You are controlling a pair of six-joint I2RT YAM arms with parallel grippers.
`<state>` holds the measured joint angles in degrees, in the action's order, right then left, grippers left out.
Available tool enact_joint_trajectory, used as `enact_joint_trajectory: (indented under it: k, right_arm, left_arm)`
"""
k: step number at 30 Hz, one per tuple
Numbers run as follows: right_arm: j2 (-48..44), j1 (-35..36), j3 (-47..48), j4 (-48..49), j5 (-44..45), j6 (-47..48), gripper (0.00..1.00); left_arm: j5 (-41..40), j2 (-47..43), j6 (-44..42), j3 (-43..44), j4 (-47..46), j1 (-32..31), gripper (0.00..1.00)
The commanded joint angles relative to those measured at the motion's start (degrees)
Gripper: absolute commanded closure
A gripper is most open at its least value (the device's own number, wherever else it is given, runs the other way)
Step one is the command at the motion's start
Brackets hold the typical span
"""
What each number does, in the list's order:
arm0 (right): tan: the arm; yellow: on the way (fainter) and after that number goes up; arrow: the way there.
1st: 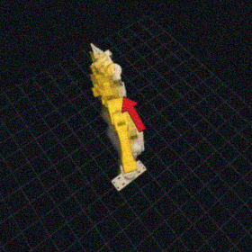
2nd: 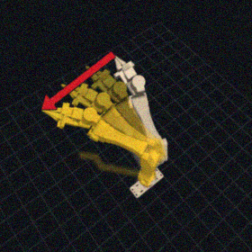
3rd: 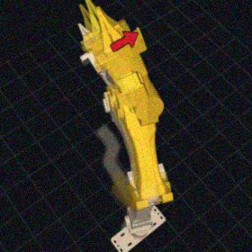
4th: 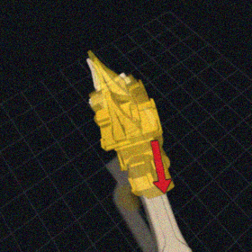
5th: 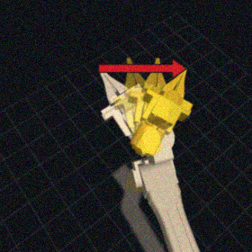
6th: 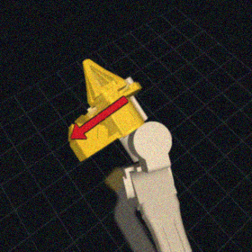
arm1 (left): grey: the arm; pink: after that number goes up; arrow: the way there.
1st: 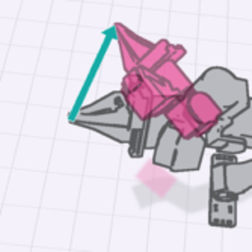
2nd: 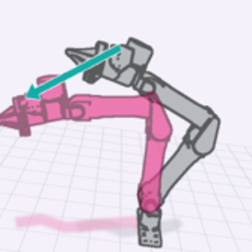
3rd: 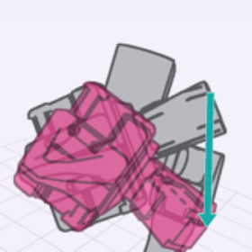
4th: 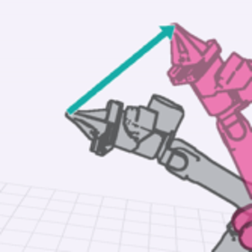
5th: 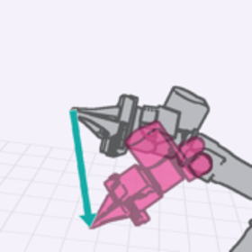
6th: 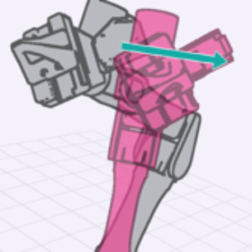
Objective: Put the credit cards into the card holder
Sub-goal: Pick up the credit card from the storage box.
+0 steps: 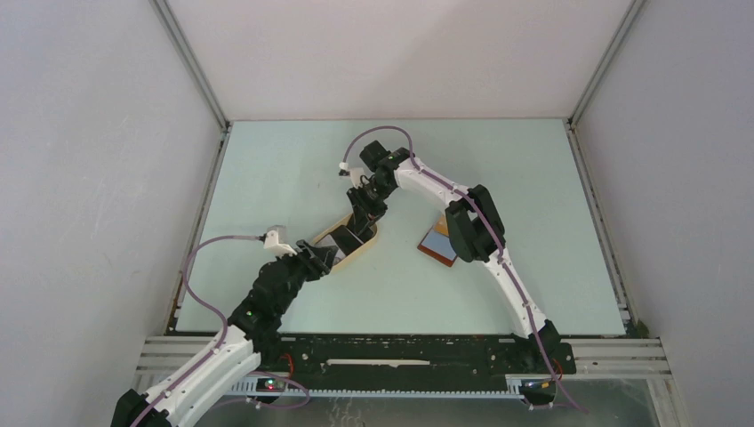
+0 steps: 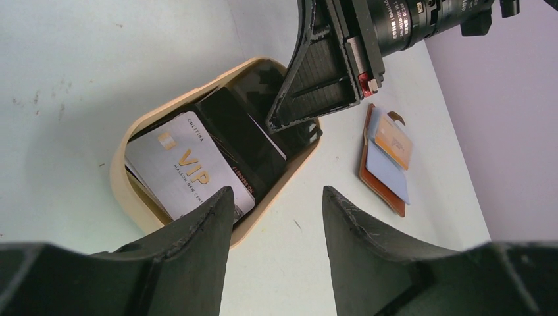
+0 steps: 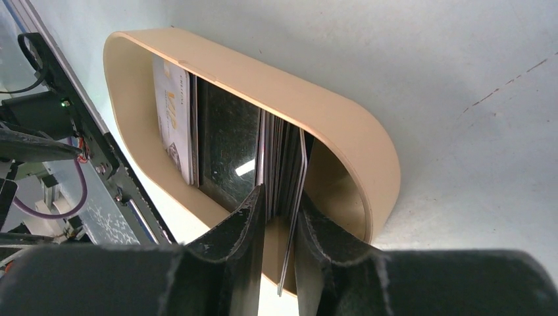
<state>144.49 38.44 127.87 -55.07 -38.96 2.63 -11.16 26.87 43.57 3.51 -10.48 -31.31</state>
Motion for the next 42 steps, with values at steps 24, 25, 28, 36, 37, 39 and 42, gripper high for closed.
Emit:
enact_joint_trajectory:
  k: [24,25,28,36,37,39,42]
  right_arm:
    - [-4.74,-2.11,1.81,-0.81,-5.01,-1.2,0.72]
    - [-4.78,-2.2,1.78,-0.79,-5.13,-1.21,0.72]
    - [-4.92,-2.44,1.68,-0.8,-5.48,-1.32,0.72]
    - [-5.09,-3.13,1.51,-0.75,-6.27,-1.58,0.73]
    - [-5.18,-3.23,1.5,-0.73,-6.42,-1.66,0.73]
    - [-5.26,-3.43,1.35,-0.64,-6.67,-1.75,0.73]
    - [-5.27,-3.62,1.24,-0.53,-6.98,-1.93,0.73]
  left_arm:
    - [0.91,-0.67,0.29,-1.57,-0.33,0.99,0.43]
    - [0.88,-0.68,0.29,-1.57,-0.33,0.99,0.43]
    - [0.97,-0.67,0.29,-1.57,-0.33,1.01,0.43]
    - [1.04,-0.75,0.29,-1.59,-0.25,1.08,0.43]
    - [0.98,-0.77,0.29,-1.65,-0.24,1.15,0.43]
    - [1.01,-0.76,0.29,-1.66,-0.22,1.16,0.43]
    - [0.96,-0.82,0.29,-1.66,-0.24,1.16,0.43]
